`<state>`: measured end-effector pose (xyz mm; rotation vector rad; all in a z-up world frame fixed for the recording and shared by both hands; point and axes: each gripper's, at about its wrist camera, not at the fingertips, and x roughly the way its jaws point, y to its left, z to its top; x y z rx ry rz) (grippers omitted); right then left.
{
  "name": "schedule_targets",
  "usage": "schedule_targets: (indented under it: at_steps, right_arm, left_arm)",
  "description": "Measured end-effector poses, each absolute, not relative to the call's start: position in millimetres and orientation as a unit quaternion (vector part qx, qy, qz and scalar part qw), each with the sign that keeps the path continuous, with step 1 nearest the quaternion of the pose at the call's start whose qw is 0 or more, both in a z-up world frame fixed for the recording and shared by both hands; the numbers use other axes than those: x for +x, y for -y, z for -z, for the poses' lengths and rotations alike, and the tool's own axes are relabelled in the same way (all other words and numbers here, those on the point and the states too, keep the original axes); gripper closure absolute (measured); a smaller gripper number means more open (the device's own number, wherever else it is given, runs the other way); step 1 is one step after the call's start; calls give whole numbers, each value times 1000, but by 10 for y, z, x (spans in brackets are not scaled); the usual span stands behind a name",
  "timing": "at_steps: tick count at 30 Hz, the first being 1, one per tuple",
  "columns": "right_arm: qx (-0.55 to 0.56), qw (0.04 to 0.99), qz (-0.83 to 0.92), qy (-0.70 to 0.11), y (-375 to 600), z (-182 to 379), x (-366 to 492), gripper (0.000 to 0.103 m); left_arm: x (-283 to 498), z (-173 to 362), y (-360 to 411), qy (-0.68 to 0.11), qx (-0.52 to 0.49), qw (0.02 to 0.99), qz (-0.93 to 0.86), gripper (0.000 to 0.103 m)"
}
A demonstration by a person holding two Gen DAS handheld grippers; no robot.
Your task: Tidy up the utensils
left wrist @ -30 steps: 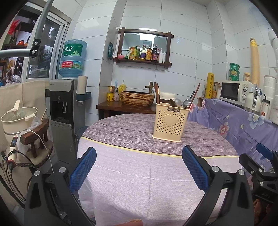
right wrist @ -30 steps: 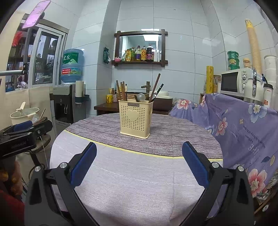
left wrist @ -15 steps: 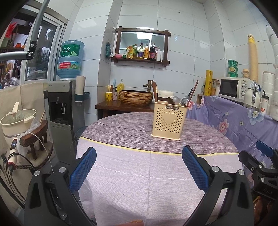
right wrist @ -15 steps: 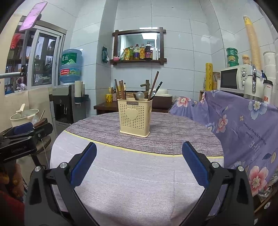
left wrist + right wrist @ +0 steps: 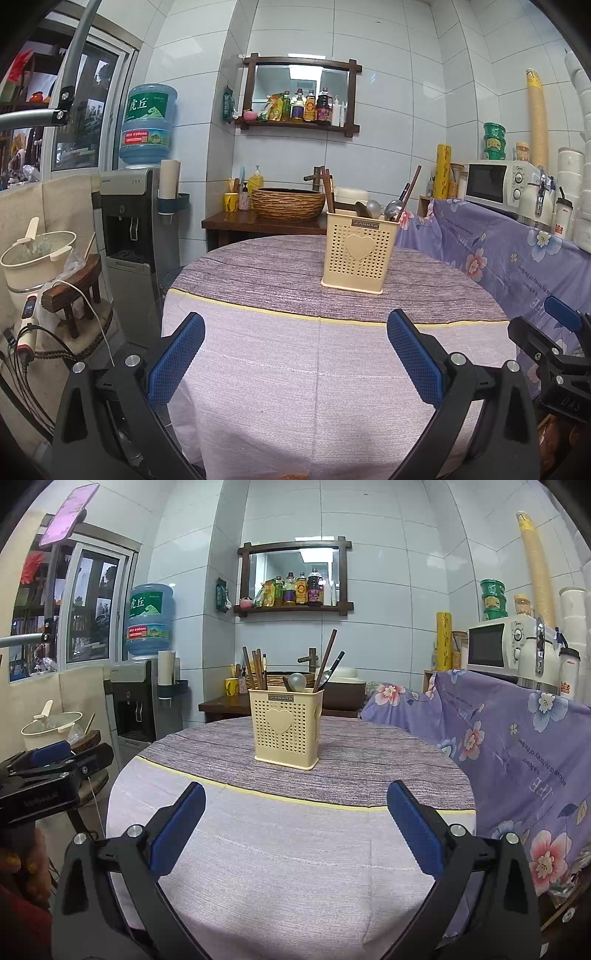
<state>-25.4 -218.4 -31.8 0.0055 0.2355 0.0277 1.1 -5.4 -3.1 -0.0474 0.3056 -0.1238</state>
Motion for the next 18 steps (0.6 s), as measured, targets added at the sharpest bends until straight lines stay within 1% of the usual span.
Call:
schedule_targets:
  at_steps: [18]
  right_arm:
    - [8, 992, -12, -126, 2187, 373, -221, 6]
  left_arm:
    - [64, 72, 50, -170, -16, 984, 57, 5]
